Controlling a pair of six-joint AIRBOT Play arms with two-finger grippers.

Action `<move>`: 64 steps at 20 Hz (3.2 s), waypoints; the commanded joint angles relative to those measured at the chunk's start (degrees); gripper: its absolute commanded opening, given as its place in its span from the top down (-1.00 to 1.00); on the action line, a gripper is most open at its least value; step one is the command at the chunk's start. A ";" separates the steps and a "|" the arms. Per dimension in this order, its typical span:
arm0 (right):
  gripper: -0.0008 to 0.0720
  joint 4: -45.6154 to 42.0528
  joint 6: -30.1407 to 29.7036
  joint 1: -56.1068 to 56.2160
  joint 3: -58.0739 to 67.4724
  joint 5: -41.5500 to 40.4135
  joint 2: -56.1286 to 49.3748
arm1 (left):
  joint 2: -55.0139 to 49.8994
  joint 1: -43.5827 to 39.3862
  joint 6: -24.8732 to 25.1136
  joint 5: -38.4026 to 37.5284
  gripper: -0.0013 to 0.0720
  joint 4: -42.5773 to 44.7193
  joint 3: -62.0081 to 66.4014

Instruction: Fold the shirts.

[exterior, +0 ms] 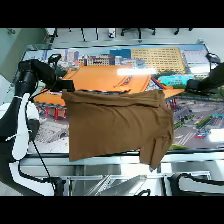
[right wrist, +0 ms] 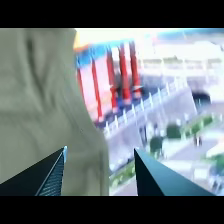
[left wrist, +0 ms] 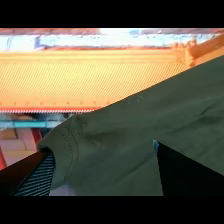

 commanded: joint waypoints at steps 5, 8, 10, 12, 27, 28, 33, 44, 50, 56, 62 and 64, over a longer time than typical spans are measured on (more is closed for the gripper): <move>-0.37 9.46 -0.28 -3.50 -4.81 -1.60 3.39 | -4.50 -0.63 0.02 3.56 -0.91 0.24 0.00; -0.37 9.51 -0.26 -1.79 -6.14 -0.48 3.37 | -6.73 -0.15 -0.02 5.20 -0.96 0.24 0.04; -0.37 9.92 -0.28 -0.04 -7.41 1.99 3.37 | -8.81 0.46 -0.83 5.27 -0.96 0.28 0.07; -0.37 10.10 -0.28 1.84 -8.17 3.26 3.10 | -10.19 1.55 -0.96 7.72 -0.96 1.07 1.36; -0.36 10.71 -1.77 3.02 -8.17 5.03 2.95 | 4.61 8.90 -4.39 6.99 -0.96 -2.34 7.43; -0.37 10.69 -1.81 3.02 -8.20 4.70 2.97 | 4.61 8.92 -4.39 9.51 -0.96 -2.12 8.61; -0.36 10.05 -3.80 0.87 -17.09 -0.09 4.96 | 7.56 8.92 -7.56 20.70 -0.96 -1.53 -1.49; -0.36 16.57 -5.68 -13.16 -46.12 5.86 13.55 | 33.79 9.01 -11.91 6.40 -0.96 -3.54 -65.33; -0.36 18.64 -7.23 -13.14 -46.14 6.05 13.57 | 33.75 15.65 -6.56 1.40 -0.96 -14.12 -70.18; -0.36 18.64 -7.21 -13.18 -46.14 5.62 13.57 | 27.98 21.51 -3.17 2.82 -0.96 -17.31 -70.18; -0.36 18.69 -7.17 -13.18 -46.14 5.46 13.57 | 22.27 21.40 -3.19 2.91 -0.96 -14.84 -70.16; -0.36 19.15 -7.17 -13.18 -46.14 4.76 13.57 | 21.92 21.40 -3.15 0.22 -0.96 -16.90 -70.18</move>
